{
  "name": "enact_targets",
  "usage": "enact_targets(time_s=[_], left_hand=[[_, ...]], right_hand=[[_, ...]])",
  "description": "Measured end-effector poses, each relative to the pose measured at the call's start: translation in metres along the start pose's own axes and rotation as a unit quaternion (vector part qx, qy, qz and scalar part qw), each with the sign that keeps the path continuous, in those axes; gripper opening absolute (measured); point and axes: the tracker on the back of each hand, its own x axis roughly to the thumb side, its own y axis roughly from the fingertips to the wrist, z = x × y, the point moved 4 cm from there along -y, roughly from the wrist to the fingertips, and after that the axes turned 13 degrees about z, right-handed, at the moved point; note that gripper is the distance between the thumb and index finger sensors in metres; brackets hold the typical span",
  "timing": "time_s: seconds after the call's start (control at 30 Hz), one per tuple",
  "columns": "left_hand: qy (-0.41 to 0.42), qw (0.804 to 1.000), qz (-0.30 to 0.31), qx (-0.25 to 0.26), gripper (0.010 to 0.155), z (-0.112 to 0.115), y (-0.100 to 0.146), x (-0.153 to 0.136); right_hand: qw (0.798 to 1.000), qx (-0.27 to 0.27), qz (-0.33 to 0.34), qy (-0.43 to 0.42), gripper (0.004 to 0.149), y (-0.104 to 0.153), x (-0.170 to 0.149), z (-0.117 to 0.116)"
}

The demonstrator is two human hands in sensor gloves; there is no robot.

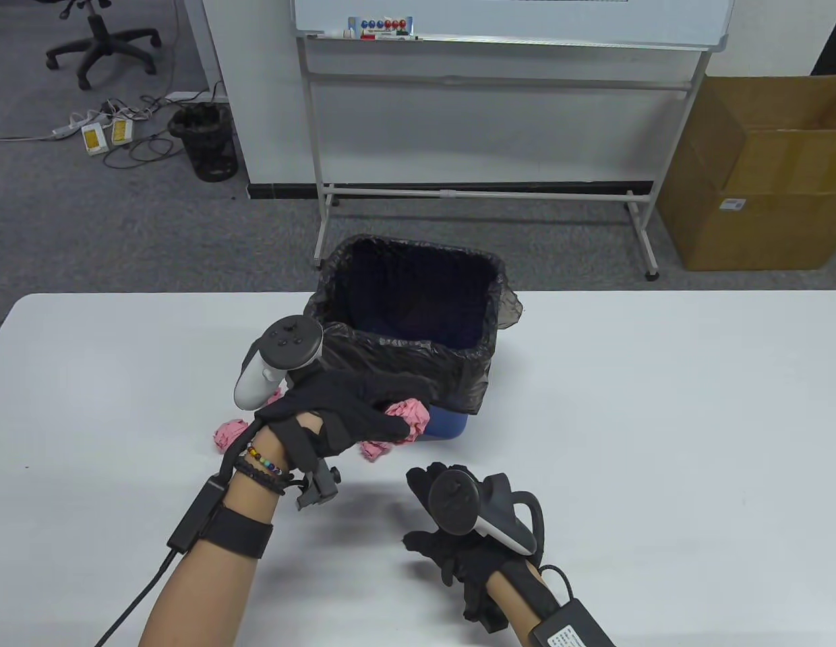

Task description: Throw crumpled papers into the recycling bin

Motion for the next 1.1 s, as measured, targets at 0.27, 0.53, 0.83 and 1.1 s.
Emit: enact_targets(time_s=[0.27, 0.53, 0.83, 1.1], left_hand=[[-0.127, 0.969, 0.046, 0.205, 0.065, -0.035, -0.025, 0.031], [-0.311, 0.923, -0.032, 0.226, 0.085, -0.036, -0.048, 0.037], [-0.340, 0.907, -0.037, 0.246, 0.081, -0.050, -0.019, 0.046], [-0.369, 0.886, -0.092, 0.263, 0.079, -0.078, 0.032, 0.028]], right_hand=[[1.000, -0.004, 0.001, -0.005, 0.087, 0.000, 0.000, 0.001], [1.000, -0.005, 0.005, -0.007, 0.087, 0.000, 0.000, 0.001], [1.000, -0.009, 0.006, -0.006, 0.087, 0.001, 0.000, 0.002], [1.000, -0.009, 0.006, -0.004, 0.087, 0.001, -0.001, 0.001]])
